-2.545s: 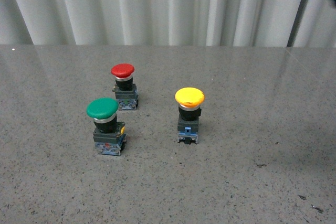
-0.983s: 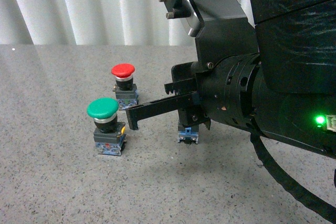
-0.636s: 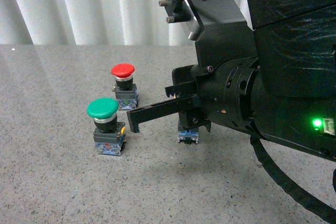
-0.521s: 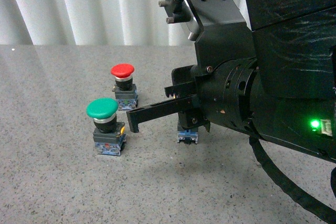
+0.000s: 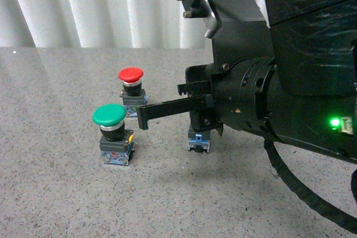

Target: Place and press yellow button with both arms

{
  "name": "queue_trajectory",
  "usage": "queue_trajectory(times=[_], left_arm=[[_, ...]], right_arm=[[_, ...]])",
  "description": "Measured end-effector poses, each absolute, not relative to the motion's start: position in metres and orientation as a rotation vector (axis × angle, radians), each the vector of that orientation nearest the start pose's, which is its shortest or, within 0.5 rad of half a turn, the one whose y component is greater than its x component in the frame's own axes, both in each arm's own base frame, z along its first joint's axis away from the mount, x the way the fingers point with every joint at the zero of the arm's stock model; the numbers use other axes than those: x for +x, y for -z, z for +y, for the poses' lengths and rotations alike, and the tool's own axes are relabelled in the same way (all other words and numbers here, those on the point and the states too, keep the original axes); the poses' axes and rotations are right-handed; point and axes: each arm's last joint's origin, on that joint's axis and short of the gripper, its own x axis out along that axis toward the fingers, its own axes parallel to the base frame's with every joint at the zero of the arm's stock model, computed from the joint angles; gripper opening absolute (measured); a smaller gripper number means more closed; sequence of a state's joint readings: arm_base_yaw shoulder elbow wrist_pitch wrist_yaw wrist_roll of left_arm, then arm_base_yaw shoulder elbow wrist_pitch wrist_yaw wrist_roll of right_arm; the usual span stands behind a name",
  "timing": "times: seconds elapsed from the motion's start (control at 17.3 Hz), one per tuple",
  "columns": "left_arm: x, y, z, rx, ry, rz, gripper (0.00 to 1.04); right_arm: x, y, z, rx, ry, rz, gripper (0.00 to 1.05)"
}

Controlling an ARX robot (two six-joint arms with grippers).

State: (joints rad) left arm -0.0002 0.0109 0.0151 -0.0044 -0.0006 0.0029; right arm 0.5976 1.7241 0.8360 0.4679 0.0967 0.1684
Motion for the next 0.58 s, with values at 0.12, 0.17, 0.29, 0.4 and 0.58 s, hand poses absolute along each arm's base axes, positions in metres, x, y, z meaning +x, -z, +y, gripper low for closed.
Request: queue_trajectory(times=[0.12,0.17,0.29,0.4,0.58], left_arm=[[0.097,-0.167,0.000,0.002,0.000,0.000,0.98],[0.097,-0.167,0.000,0.002,0.000,0.000,0.98],[0.097,-0.167,0.000,0.003,0.000,0.000,0.98],[0.097,-0.167,0.000,0.002,0.000,0.000,0.98],[0.097,-0.167,0.000,0.003,0.000,0.000,0.98]], right_arm=[[0.290,-0.196,0.190,0.147,-0.471,0.320,0.02],[0.288,-0.222,0.186,0.233,-0.488,0.212,0.02],[0.281,-0.257,0.178,0.332,-0.524,0.100,0.02],[0.277,-0.262,0.165,0.347,-0.498,0.120,0.02],[0.237,-0.279,0.129,0.365,-0.459,0.083,0.02]])
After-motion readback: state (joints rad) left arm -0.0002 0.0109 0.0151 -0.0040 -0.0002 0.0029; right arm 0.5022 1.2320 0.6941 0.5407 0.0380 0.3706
